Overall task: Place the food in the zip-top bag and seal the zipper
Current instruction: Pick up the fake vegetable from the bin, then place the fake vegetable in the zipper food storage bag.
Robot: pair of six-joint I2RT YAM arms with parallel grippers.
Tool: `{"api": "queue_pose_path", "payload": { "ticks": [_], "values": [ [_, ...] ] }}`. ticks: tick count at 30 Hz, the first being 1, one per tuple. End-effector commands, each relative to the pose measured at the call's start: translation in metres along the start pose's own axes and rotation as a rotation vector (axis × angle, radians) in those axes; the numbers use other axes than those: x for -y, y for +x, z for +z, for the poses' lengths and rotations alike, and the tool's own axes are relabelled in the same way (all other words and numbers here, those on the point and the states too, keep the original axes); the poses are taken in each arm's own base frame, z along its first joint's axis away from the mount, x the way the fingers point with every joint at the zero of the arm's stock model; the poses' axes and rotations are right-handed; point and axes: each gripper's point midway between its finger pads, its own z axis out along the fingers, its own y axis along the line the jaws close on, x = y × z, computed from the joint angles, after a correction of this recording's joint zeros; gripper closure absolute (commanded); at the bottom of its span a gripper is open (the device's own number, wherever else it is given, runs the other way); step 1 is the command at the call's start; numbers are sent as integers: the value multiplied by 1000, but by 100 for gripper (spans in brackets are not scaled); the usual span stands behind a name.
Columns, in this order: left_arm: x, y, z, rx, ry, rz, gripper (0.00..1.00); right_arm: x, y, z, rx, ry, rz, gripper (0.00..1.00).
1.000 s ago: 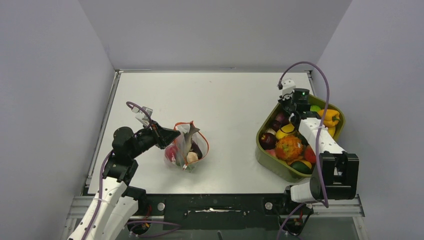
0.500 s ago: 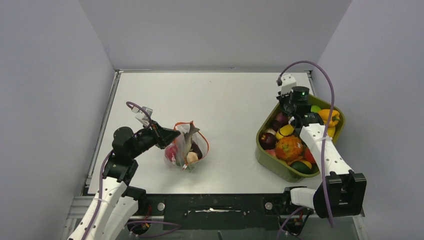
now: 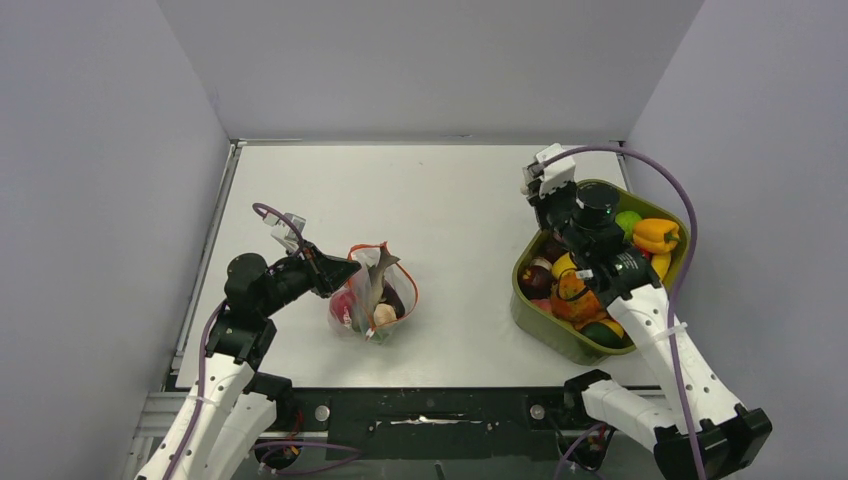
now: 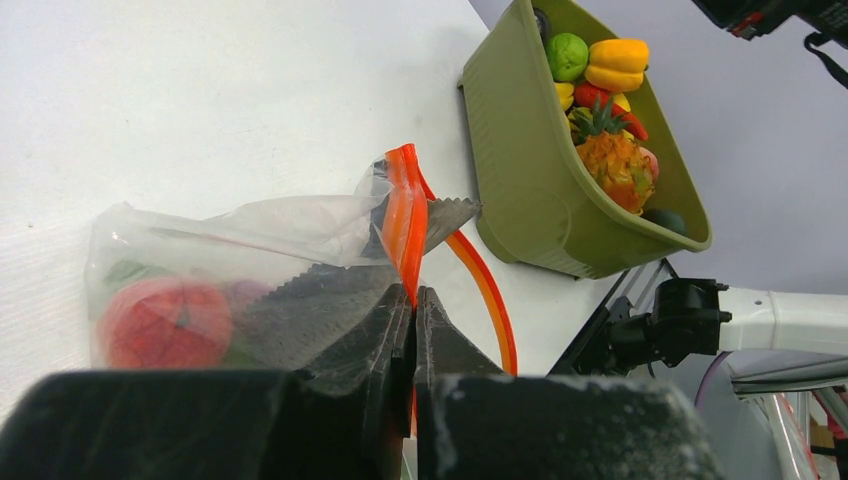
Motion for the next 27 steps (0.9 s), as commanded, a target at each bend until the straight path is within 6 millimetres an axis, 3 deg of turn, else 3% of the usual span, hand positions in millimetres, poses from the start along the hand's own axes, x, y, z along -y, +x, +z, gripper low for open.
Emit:
{"api": "queue_pose_path", "payload": {
  "ticks": [1, 10, 21, 27],
  "values": [
    [6, -11, 1, 34, 17, 33, 100, -35, -49, -16, 186, -155, -12, 100],
    [6, -10, 1, 37, 19, 19, 100, -142, -71, -56, 382, -628, -1, 100],
    [8, -10, 1, 45, 34, 10, 100, -242, -75, -108, 508, -1059, -103, 100],
    [10, -9, 1, 41, 46, 10, 100, -285, -61, -126, 511, -1227, -215, 98]
  ]
}}
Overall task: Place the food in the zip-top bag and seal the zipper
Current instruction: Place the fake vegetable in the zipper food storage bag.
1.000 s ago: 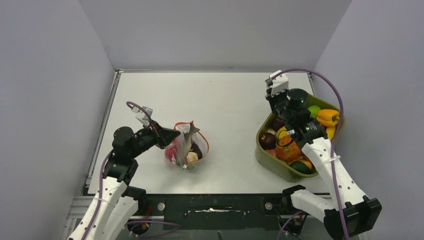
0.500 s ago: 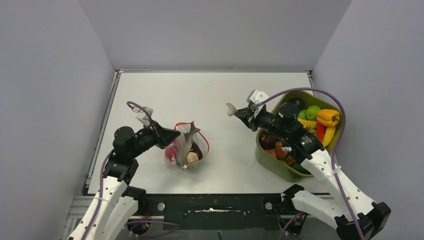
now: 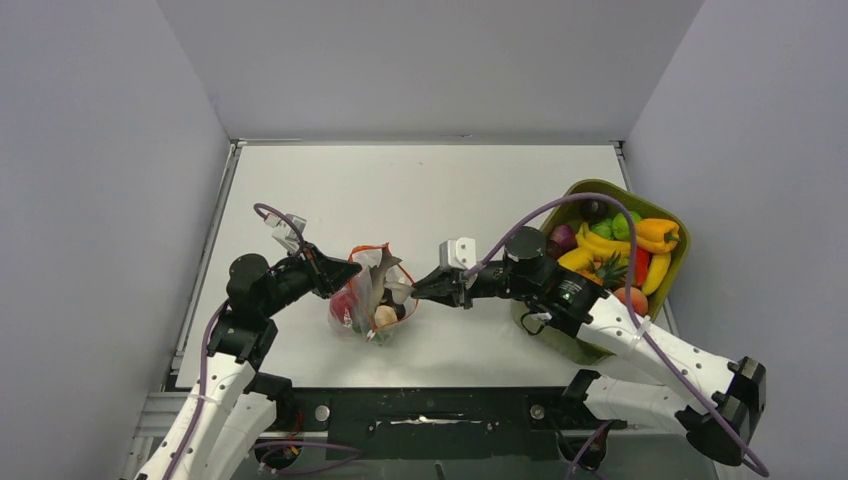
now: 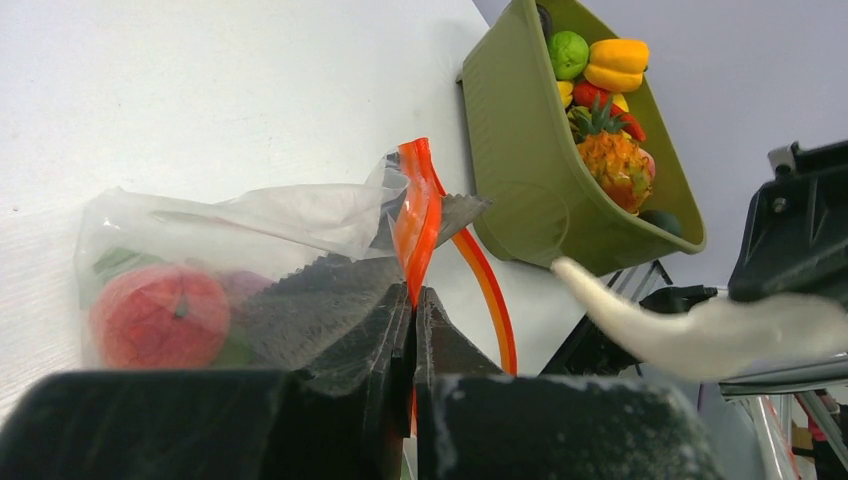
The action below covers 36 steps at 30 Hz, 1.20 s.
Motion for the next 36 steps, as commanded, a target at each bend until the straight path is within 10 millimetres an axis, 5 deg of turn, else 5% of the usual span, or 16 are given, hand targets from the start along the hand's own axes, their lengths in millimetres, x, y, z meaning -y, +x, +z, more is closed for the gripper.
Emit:
{"api": "queue_pose_path", "payload": {
  "ticks": [1, 18, 24, 31, 36],
  "values": [
    [14, -14, -1, 50, 55, 42, 100, -20, -10, 18, 31, -127, -110, 98],
    [18, -12, -1, 36, 78, 39, 100, -1, 61, 52, -269, -152, -167, 92],
    [18, -11, -1, 37, 75, 41, 100, 7, 83, 53, -369, -120, -188, 83],
    [17, -12, -1, 36, 74, 41, 100, 12, 81, 52, -385, -72, -167, 54],
    [18, -12, -2, 38, 73, 43, 100, 15, 61, 51, -320, -20, -115, 50]
  ]
}}
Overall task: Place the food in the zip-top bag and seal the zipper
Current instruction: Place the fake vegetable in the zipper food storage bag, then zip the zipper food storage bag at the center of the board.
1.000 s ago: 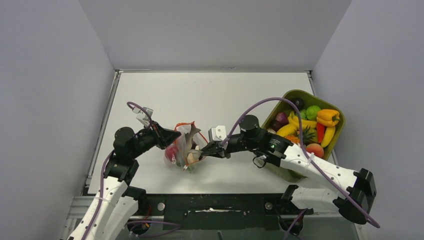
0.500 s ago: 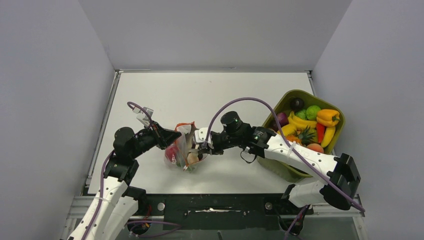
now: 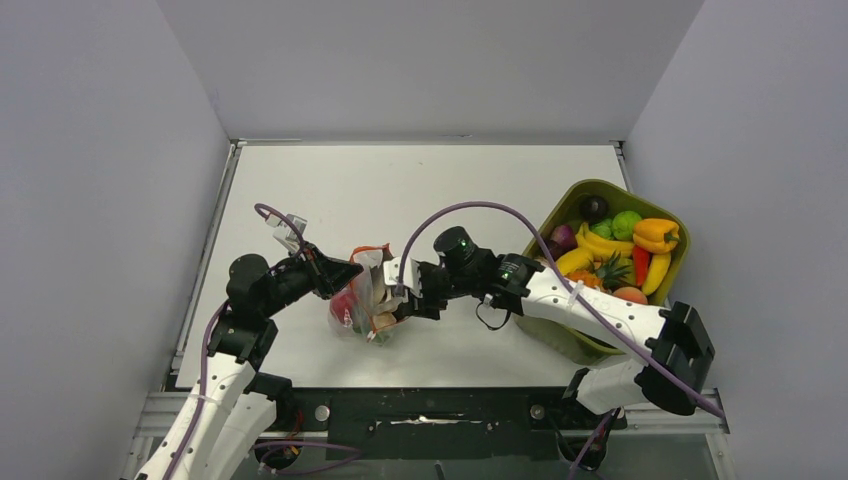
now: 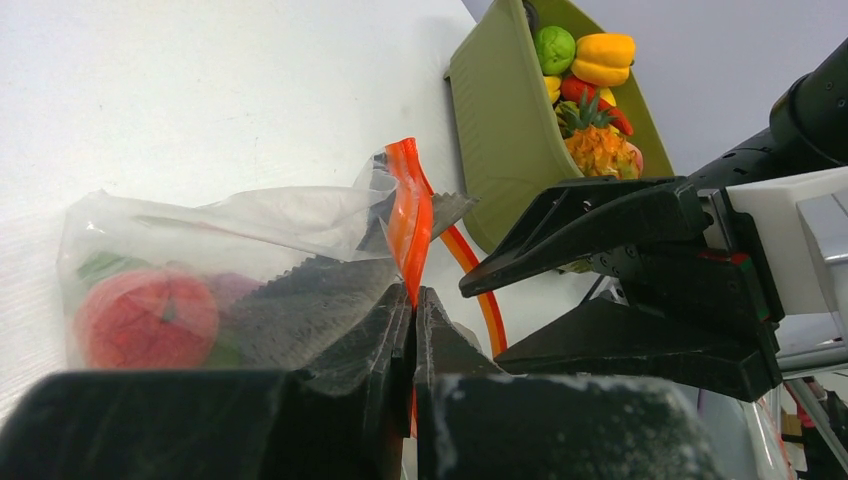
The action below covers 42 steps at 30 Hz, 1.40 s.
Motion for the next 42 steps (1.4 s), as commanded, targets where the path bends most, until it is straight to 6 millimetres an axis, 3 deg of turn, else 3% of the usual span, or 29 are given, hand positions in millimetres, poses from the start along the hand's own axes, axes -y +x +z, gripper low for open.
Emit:
{"api": "queue_pose_path", "payload": {
  "ticks": [1, 5, 7, 11, 15, 22, 26, 28, 29, 35, 38, 42],
  "values": [
    [13, -13, -1, 46, 44, 46, 100, 20, -52, -21, 150, 110, 23, 50],
    [13, -13, -1, 47, 43, 46, 100, 32, -70, -33, 246, 209, 168, 50],
    [12, -14, -1, 47, 41, 46, 100, 45, -68, -37, 248, 290, 259, 51],
    [12, -13, -1, 44, 41, 43, 100, 63, -51, -35, 183, 386, 431, 55],
    [11, -13, 0, 45, 39, 43, 100, 67, -28, -26, 86, 421, 570, 60],
    [10, -13, 0, 43, 37, 40, 100, 68, -8, -12, 26, 428, 635, 64],
    [10, -13, 0, 44, 38, 40, 100, 71, -7, -14, 24, 444, 642, 78],
    [10, -13, 0, 47, 37, 40, 100, 73, -10, -16, 35, 447, 646, 98],
    [10, -13, 1, 47, 37, 39, 100, 72, -12, -17, 43, 445, 652, 100],
    [19, -16, 3, 39, 78, -3, 100, 76, -69, -41, 234, 398, 691, 100],
    [31, -22, 5, 44, 133, -22, 100, 93, -63, -48, 266, 485, 735, 100],
    [36, -34, 7, 36, 129, -4, 100, 99, -67, -56, 334, 525, 758, 100]
  ]
}}
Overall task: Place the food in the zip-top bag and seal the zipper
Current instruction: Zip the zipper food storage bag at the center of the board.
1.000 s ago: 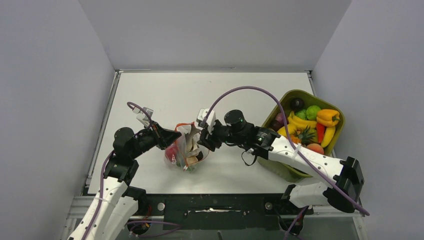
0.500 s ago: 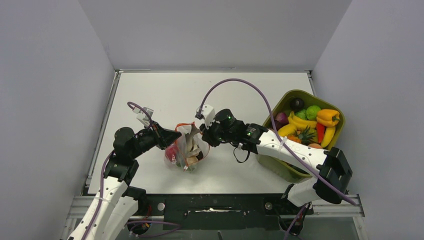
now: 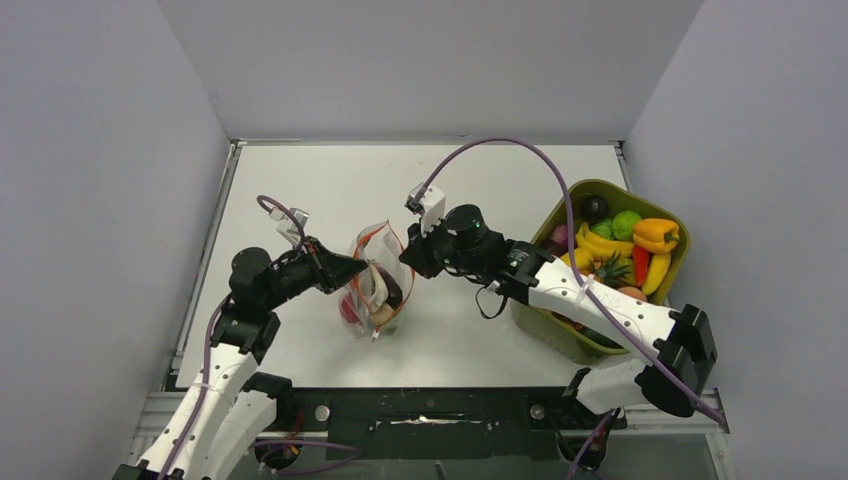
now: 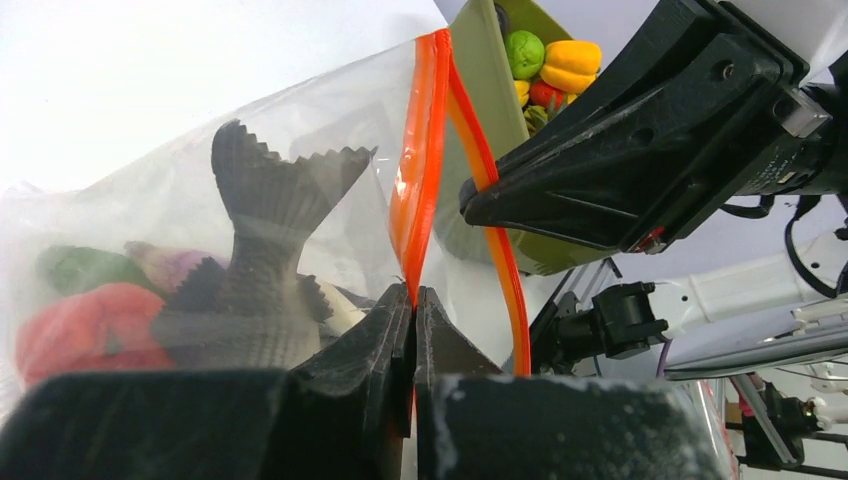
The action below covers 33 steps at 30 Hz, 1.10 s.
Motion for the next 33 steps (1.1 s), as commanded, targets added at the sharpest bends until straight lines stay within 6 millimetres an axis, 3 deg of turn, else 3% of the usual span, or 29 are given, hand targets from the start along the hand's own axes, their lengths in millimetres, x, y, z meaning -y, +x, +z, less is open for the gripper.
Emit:
{"api": "queue_pose_path", "payload": {
  "ticks": [1, 8, 14, 18, 25, 33],
  "values": [
    [32, -30, 2, 38, 90, 66, 100, 0, -56, -17, 244, 7, 74, 100],
    [41, -36, 14, 9, 150, 21, 100, 18, -41, -16, 227, 56, 253, 100],
    [56, -43, 18, 67, 252, 97, 100, 40, -28, -21, 252, 132, 431, 100],
    [64, -44, 27, 103, 268, 214, 86, 46, -23, -26, 291, 131, 540, 100],
    [66, -29, 33, 126, 215, 456, 55, 56, -15, -33, 330, 182, 684, 100],
    [61, 9, 24, 26, 177, 589, 53, 67, -16, -43, 407, 229, 751, 100]
  ]
}}
